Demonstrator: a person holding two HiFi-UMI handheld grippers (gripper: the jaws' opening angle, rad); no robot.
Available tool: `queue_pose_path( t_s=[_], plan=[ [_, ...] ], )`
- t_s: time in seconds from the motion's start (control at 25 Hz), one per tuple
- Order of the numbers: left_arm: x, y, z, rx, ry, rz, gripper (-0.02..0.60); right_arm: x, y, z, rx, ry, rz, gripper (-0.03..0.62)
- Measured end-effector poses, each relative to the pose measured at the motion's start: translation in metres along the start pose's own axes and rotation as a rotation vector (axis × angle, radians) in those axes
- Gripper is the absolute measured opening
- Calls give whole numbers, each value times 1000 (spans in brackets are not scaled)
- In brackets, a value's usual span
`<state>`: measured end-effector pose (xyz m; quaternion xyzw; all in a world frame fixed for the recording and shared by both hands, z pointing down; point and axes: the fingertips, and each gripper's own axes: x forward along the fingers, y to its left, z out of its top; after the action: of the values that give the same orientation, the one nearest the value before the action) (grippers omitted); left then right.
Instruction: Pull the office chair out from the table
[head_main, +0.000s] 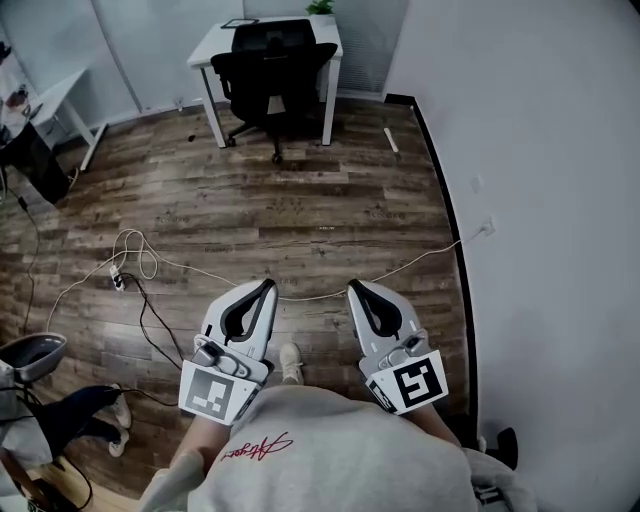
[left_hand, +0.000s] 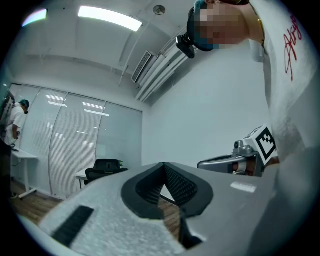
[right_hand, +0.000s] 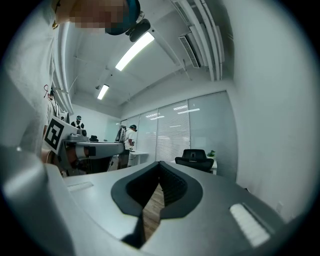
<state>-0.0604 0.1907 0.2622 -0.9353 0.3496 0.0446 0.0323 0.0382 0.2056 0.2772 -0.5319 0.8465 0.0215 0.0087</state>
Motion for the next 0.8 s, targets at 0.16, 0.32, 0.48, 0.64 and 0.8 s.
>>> queue_pose_path(
  t_s=[0.16,0.32,0.48,0.64,0.8],
  plan=[
    [5,37,-6,26,35,21,-8,38,0,1,-4,-1,24,-2],
    [17,73,-7,17,40,33,-8,78,-2,4,-3,-11,40,-2],
    [31,105,-3,16,14,30,-8,112,-5,5,-9,-21,41,-2],
    [43,125,-1,2,-13,20,-8,133,-7,5,-7,-22,34,-2],
    [48,133,-11,14,13,-2,-8,141,-10,2,-10,-19,17,-2]
  ],
)
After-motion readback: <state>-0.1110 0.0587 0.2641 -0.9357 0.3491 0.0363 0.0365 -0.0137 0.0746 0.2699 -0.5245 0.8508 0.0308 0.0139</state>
